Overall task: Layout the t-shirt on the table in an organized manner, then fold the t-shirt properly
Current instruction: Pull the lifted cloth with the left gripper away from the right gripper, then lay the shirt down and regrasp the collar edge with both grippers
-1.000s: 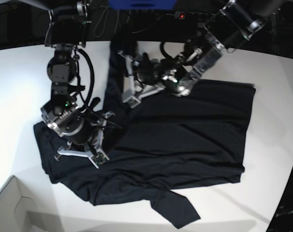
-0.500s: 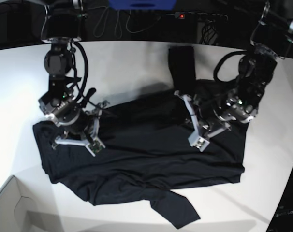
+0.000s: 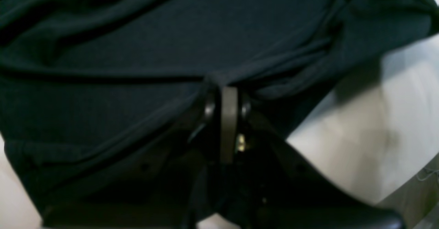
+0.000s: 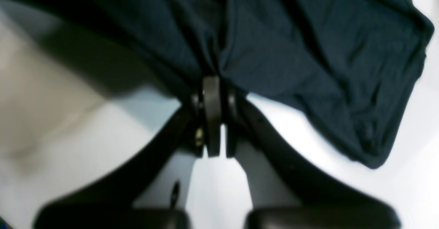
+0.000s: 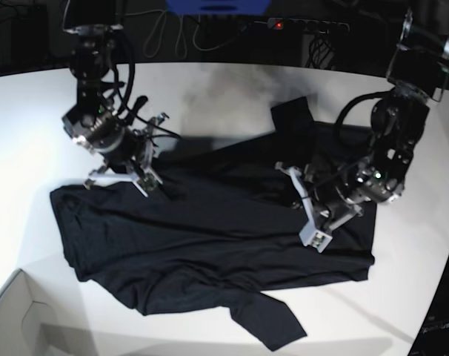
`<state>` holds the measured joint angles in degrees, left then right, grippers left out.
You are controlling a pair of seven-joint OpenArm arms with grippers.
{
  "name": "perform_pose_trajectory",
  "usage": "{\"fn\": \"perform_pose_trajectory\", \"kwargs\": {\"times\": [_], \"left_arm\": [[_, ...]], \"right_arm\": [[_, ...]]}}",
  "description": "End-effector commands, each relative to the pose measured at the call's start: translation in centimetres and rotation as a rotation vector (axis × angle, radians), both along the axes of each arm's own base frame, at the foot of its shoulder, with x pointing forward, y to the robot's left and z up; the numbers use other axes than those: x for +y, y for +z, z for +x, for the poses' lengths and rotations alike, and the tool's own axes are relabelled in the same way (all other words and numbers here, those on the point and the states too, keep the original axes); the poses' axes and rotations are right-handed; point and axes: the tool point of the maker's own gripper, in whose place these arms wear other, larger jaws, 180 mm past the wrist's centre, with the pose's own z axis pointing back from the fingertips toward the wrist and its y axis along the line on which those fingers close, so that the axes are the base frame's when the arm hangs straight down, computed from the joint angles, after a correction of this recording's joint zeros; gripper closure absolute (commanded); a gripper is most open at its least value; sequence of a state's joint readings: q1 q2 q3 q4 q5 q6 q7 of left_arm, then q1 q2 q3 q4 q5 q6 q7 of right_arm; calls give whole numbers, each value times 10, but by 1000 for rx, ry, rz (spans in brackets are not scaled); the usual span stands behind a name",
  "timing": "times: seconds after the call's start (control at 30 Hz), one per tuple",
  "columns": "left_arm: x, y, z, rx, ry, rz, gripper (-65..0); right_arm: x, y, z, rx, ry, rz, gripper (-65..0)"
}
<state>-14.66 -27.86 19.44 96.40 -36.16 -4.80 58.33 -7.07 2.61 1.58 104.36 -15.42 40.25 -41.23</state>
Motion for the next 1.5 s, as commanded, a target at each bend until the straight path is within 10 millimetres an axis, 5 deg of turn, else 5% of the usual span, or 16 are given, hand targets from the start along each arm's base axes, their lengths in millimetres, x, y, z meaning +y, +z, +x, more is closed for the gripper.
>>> {"fn": "perform_pose_trajectory", "kwargs": {"times": [0.0, 0.23, 0.5, 0.67, 1.0, 1.23, 1.47], "left_arm": [[6, 17, 11, -61, 8, 10, 0], [-37, 17, -15, -59, -132, -5, 0], [-99, -2, -69, 8, -347, -22, 0], [-109, -14, -87, 39, -403, -5, 0], [-114, -32, -91, 98, -394, -8, -12], [-119, -24, -109, 92, -418, -40, -279], [-68, -43, -131, 164, -298, -14, -511]], "right_arm": [[-10, 5, -4, -11, -19, -34, 0], [-14, -1, -45, 35, -17, -50, 0], [-73, -12, -74, 98, -157, -122, 0], [-85, -24, -102, 163, -158, -151, 0], [-71, -30, -114, 160, -149, -89, 0], [-70, -32, -116, 166, -152, -86, -16], [-70, -33, -122, 179, -149, -88, -165]]}}
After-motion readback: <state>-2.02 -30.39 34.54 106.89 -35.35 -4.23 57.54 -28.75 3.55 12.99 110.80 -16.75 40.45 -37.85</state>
